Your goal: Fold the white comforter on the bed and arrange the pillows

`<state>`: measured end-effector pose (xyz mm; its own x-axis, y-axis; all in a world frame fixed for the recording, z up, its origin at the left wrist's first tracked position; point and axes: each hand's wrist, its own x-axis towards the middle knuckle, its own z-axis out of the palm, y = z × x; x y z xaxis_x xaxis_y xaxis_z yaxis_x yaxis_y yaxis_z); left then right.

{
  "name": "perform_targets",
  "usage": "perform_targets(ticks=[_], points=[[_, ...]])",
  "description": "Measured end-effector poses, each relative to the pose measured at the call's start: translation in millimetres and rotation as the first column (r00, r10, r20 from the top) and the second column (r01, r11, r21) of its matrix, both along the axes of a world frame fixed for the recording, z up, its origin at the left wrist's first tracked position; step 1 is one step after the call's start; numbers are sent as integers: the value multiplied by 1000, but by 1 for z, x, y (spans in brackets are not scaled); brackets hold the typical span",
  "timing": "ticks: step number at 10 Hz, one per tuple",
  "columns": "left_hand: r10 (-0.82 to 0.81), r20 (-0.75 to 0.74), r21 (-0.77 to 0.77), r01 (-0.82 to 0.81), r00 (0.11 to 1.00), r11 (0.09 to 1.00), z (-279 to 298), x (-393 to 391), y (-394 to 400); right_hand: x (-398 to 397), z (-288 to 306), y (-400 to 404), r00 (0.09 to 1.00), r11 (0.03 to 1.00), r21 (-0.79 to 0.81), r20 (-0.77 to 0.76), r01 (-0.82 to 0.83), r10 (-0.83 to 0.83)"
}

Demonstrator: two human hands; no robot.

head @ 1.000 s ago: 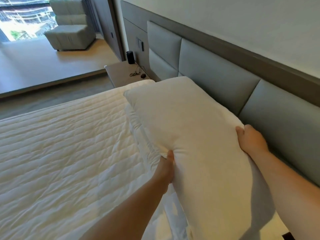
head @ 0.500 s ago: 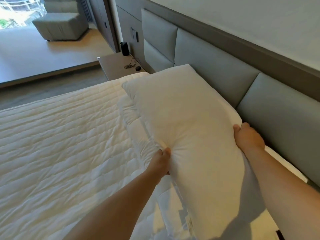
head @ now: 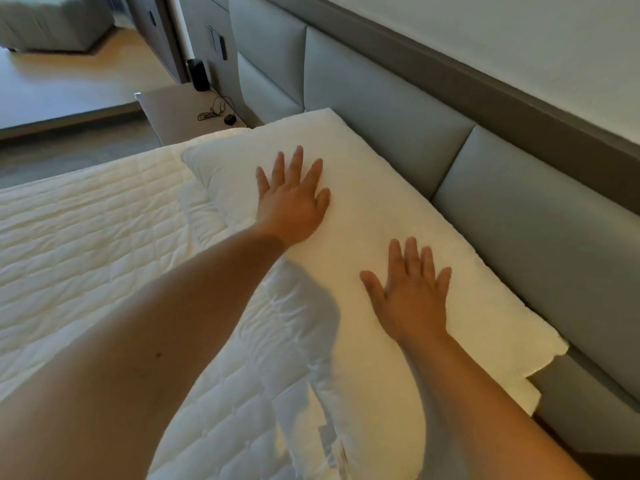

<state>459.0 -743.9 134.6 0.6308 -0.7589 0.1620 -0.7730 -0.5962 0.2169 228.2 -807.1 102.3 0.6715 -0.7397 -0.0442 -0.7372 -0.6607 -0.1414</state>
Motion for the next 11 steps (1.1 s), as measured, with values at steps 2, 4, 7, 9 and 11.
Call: perform_targets(ticks=[2, 4, 7, 9, 11], points=[[-28, 13, 204, 24, 1000, 979, -75, 23, -39, 7, -71, -25, 999, 997, 80, -29, -24, 26], [-27, -34, 288, 36, 999, 957, -122, 33, -40, 20, -128, -21, 997, 995, 92, -67, -39, 46], [-42, -146, 333, 89, 988, 939, -126, 39, -39, 26, -141, -21, 991, 997, 59, -125, -40, 47], [-55, -169, 335, 110, 984, 936, -67, 37, -3, 29, -97, -22, 985, 982, 183, -156, -43, 73], [-3, -91, 362, 36, 996, 932, -8, 16, 78, 39, 0, -9, 996, 991, 103, 5, -90, 90]])
